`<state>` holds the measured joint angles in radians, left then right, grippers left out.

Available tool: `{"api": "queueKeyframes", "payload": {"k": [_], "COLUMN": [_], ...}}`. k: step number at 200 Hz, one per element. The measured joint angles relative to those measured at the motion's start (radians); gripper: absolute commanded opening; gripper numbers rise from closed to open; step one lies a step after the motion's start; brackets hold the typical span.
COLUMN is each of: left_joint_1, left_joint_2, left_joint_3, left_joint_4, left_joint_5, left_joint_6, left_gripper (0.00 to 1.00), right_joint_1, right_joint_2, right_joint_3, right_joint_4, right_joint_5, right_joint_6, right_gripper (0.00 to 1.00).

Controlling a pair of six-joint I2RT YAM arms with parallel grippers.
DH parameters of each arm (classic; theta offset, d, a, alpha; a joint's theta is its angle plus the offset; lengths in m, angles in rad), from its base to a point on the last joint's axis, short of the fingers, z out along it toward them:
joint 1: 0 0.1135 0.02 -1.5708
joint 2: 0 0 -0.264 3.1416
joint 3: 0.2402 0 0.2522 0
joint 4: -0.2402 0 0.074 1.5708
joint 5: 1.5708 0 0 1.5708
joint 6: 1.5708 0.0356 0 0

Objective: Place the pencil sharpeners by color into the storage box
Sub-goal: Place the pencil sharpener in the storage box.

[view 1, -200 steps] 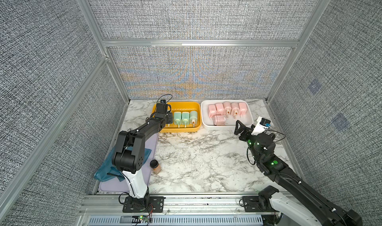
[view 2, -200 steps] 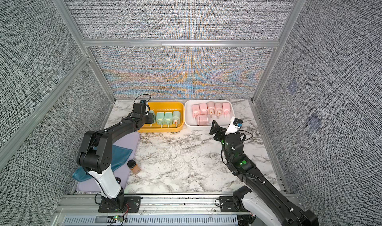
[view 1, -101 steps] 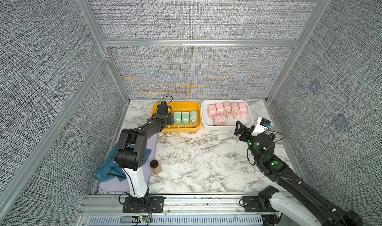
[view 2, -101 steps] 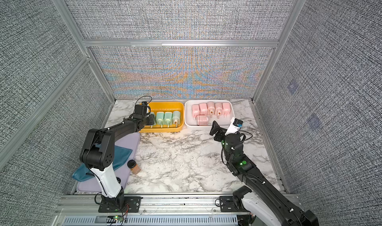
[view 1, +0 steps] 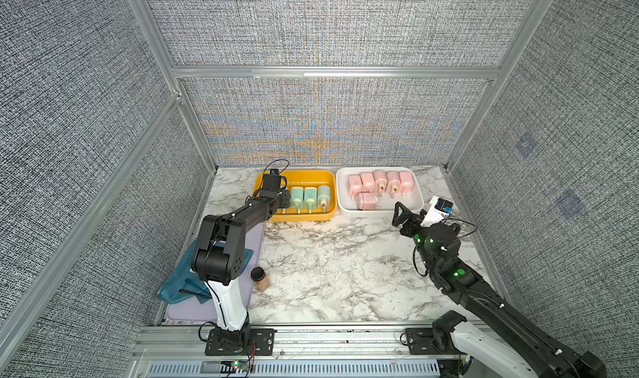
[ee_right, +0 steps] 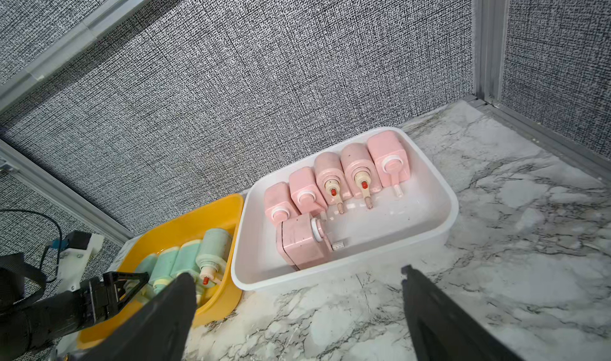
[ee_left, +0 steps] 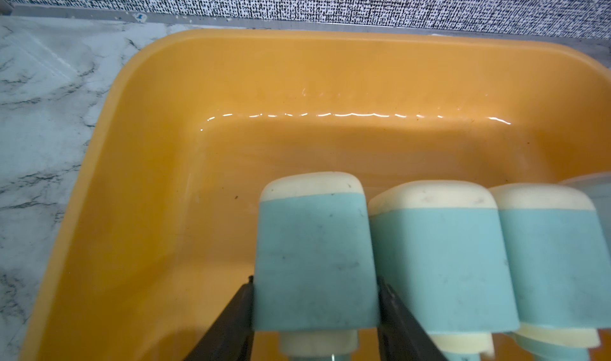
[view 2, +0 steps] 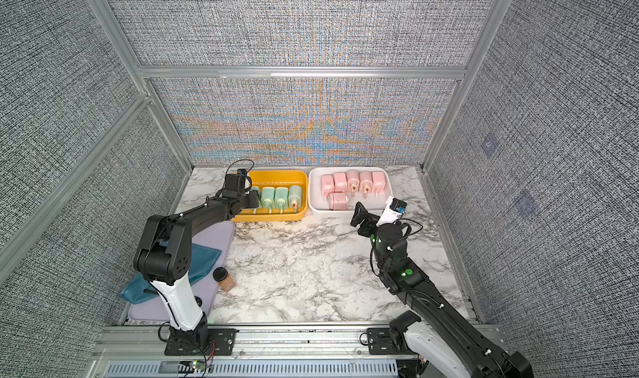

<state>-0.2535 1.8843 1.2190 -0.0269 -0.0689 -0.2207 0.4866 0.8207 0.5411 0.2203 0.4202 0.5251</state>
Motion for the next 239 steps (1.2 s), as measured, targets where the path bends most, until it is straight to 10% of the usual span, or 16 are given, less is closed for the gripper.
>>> {"api": "queueKeyframes", "payload": {"k": [120,239], "left_joint_1": [0.001,-0.001], "left_joint_2": [0.02,-0.159], "left_joint_3": [0.006,-0.015], "left_joint_4": [0.01,-0.058], "left_joint_5": [0.011,0.008], "left_joint_6": [-0.031,-0.037], "left_gripper": [0.55,0.92], "right_joint_1": [0.0,-0.008], "right_joint_2": [-0.016,0.031], "right_joint_3": [-0.005,-0.035], "right_joint_4": [-0.008,0.039], "right_joint_5": [0.008,0.102], "right_joint_6": [-0.001,-0.122], "right_gripper": [0.99,0.99]}}
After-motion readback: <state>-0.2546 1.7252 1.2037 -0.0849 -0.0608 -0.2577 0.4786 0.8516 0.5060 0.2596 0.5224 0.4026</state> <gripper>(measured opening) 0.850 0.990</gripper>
